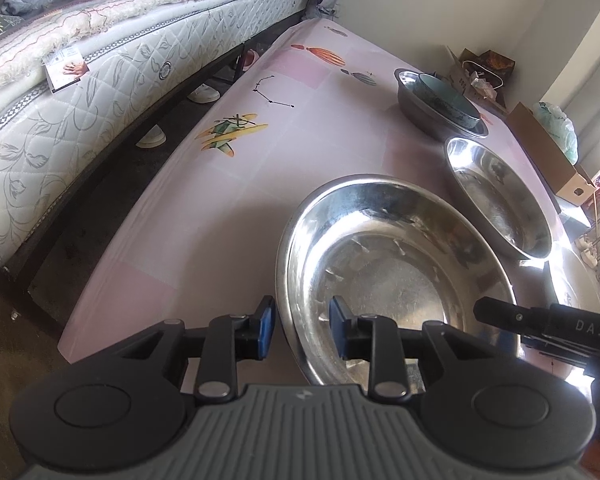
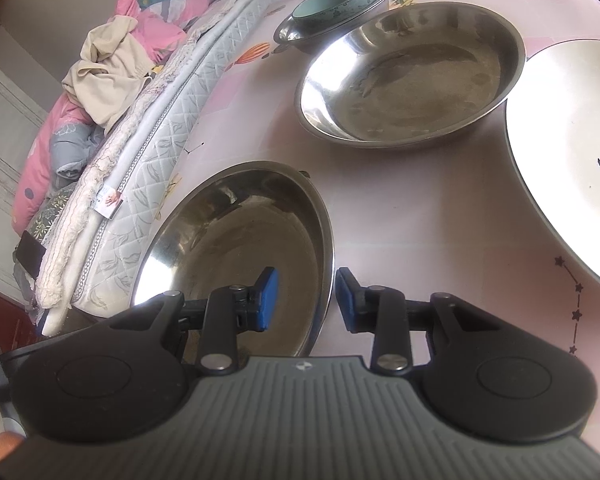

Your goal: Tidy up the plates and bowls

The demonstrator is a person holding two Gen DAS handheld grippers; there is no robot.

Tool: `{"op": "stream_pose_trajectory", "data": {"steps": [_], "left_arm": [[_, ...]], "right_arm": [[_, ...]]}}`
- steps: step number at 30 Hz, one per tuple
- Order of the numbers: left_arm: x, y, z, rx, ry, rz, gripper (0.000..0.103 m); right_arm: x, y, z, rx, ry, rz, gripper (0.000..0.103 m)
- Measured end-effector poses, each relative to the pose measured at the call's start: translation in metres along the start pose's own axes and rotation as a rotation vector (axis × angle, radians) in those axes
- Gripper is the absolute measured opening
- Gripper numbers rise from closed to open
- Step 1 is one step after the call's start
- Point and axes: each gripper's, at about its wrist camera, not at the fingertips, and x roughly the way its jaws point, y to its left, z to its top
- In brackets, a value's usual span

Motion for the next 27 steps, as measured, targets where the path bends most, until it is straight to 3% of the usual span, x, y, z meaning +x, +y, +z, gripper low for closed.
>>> {"op": "stream_pose_trajectory", "data": {"steps": [27], "left_arm": [[0.0051, -0.0072, 0.0042, 0.025, -0.007, 0.028, 0.031]], "right_arm": [[0.0043, 0.0025, -0.0002, -0.006, 0.001, 0.002, 0.027]]}}
